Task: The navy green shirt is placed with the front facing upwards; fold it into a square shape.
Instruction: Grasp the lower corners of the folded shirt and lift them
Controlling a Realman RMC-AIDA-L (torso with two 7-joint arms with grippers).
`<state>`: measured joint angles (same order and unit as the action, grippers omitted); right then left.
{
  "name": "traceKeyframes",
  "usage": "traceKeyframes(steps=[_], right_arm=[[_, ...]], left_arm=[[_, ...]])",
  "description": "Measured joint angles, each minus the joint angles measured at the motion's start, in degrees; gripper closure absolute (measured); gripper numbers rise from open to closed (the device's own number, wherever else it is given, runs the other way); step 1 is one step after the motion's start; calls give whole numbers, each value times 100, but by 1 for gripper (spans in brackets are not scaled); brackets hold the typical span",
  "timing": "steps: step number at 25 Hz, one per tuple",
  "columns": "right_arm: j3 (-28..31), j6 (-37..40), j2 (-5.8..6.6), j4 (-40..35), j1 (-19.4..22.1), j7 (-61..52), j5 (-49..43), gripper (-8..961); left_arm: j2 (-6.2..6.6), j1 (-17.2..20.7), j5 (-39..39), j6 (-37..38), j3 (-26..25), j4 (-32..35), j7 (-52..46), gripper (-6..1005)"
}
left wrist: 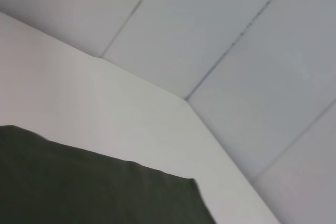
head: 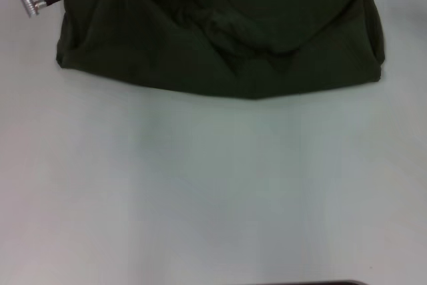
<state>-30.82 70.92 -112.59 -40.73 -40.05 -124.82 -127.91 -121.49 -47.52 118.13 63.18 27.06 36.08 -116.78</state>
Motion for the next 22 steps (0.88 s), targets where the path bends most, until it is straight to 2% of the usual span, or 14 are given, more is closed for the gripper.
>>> traceKeyframes(steps=[3, 6, 9, 14, 18, 22], right_arm=[[-9, 436, 82, -134, 236, 1, -8, 250], [10, 815, 225, -140, 494, 0, -14, 252], [16, 1104, 332, -132, 774, -2, -25, 253], [-1, 1440, 440, -144, 1170, -10, -66, 255], [24, 1432, 438, -118, 1332, 9, -68, 257], [-29, 1272, 324, -104, 1347, 81, -78, 258]], left_arm=[[-11, 166, -4, 565, 33, 239, 8, 151], [-17, 368, -5, 1093, 135, 460, 7, 151], [-42, 531, -8, 1465, 163, 568, 6, 151], [-97, 770, -10, 1762, 324, 719, 8, 152], [-117, 873, -10, 1744, 447, 722, 15, 152], [-154, 904, -10, 1723, 522, 714, 54, 151]])
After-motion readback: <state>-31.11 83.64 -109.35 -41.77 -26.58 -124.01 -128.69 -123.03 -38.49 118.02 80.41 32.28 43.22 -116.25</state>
